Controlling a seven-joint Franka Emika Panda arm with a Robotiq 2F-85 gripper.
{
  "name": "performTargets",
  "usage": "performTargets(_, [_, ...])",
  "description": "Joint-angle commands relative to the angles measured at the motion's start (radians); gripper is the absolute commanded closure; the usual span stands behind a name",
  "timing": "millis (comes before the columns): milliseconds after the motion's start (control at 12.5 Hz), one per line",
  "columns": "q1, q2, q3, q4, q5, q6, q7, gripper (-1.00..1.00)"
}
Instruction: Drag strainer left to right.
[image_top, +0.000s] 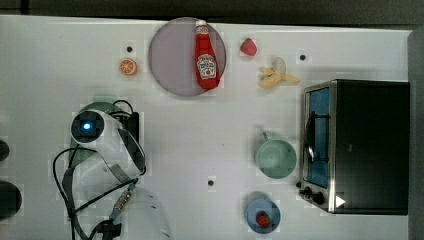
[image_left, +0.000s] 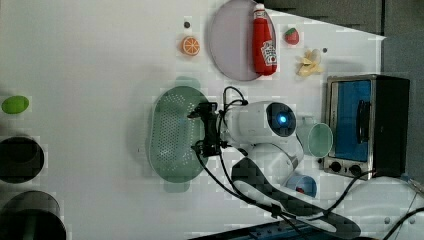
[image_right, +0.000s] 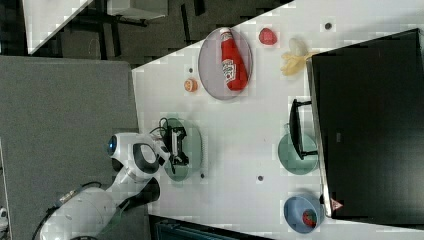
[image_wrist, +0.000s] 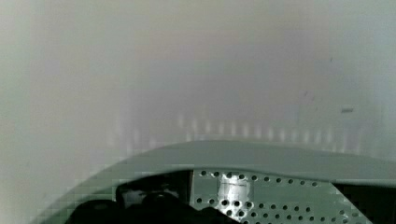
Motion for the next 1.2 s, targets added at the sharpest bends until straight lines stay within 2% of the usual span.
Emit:
performTargets(80, [-0.026,-0.08,-0.004,-0.031,0.009,-0.035,0.005,-1.0])
performTargets(320, [-0.062,-0.108,-0.023,-0.071,0.009,-0.035,-0.098,-1.0])
performTargets(800, [-0.122,-0.144,-0.063,-0.122,0.009,-0.034,-0.148,-1.0])
performTargets(1200, [-0.167,-0.168,-0.12,-0.15,0.009,-0.031,-0.312,-1.0])
